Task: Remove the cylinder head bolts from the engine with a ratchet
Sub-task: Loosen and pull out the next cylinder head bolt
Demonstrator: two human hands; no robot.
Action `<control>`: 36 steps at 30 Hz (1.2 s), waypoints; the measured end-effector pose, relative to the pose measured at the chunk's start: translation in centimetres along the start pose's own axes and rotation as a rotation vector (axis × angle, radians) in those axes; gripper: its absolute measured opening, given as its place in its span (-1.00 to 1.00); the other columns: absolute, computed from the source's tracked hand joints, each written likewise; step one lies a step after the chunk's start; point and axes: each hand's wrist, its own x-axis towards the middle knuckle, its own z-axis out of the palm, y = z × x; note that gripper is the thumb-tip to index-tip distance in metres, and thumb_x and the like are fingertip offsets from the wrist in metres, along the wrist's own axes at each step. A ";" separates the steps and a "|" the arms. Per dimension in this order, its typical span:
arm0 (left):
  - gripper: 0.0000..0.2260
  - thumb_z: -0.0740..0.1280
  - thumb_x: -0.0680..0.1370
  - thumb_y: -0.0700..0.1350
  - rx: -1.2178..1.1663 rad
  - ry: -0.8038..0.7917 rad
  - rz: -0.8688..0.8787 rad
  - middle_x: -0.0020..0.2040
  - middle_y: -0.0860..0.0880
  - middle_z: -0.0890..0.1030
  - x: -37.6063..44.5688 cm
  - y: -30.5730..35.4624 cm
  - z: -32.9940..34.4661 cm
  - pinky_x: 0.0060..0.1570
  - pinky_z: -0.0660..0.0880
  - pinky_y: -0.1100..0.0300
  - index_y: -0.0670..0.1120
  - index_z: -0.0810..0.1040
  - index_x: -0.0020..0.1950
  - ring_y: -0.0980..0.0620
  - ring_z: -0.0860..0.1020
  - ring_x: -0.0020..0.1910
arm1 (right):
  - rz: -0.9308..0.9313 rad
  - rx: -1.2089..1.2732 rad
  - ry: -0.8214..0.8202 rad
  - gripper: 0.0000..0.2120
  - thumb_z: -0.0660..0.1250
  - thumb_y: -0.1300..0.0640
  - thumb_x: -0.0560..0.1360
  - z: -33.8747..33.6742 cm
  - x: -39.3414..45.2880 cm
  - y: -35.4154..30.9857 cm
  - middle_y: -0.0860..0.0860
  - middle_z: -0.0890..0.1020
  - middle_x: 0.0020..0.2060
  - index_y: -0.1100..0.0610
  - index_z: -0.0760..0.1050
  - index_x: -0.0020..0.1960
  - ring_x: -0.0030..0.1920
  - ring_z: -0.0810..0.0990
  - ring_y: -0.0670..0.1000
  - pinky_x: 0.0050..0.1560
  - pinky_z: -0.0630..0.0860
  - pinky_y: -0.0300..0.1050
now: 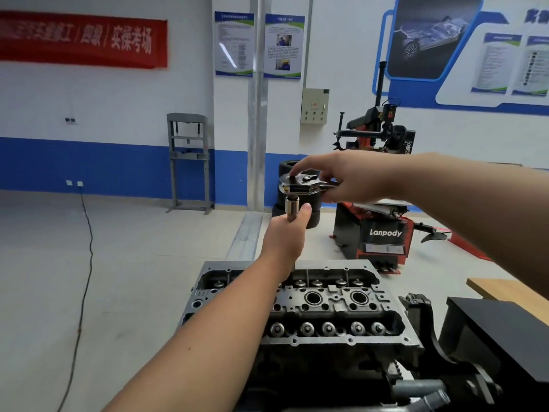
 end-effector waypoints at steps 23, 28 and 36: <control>-0.65 0.32 0.64 0.11 -0.063 -0.101 -0.040 -0.46 0.03 0.35 0.1 0.0 -0.3 -0.41 0.32 0.19 -0.03 0.36 -0.25 0.08 0.31 -0.48 | -0.209 -0.105 0.182 -0.40 0.13 0.33 0.63 2.5 1.5 3.2 -0.01 0.57 0.17 -0.25 0.27 0.48 0.05 0.53 0.13 0.03 0.52 0.10; -0.65 0.30 0.64 0.11 -0.052 -0.100 -0.032 -0.46 0.04 0.36 0.1 0.1 -0.3 -0.41 0.34 0.20 -0.04 0.37 -0.24 0.09 0.31 -0.48 | -0.268 -0.290 0.208 -0.33 0.14 0.36 0.61 2.2 1.6 3.2 -0.11 0.41 -0.07 -0.29 0.14 0.48 -0.24 0.45 0.00 -0.36 0.41 -0.05; -0.64 0.29 0.64 0.11 -0.049 -0.051 -0.065 -0.47 0.02 0.34 0.0 0.3 -0.1 -0.35 0.34 0.15 -0.05 0.38 -0.27 0.05 0.30 -0.46 | -0.096 -0.123 0.211 -0.33 0.21 0.28 0.51 3.9 1.0 1.5 -0.03 0.53 -0.03 -0.32 0.16 0.42 -0.20 0.47 -0.04 -0.40 0.23 -0.15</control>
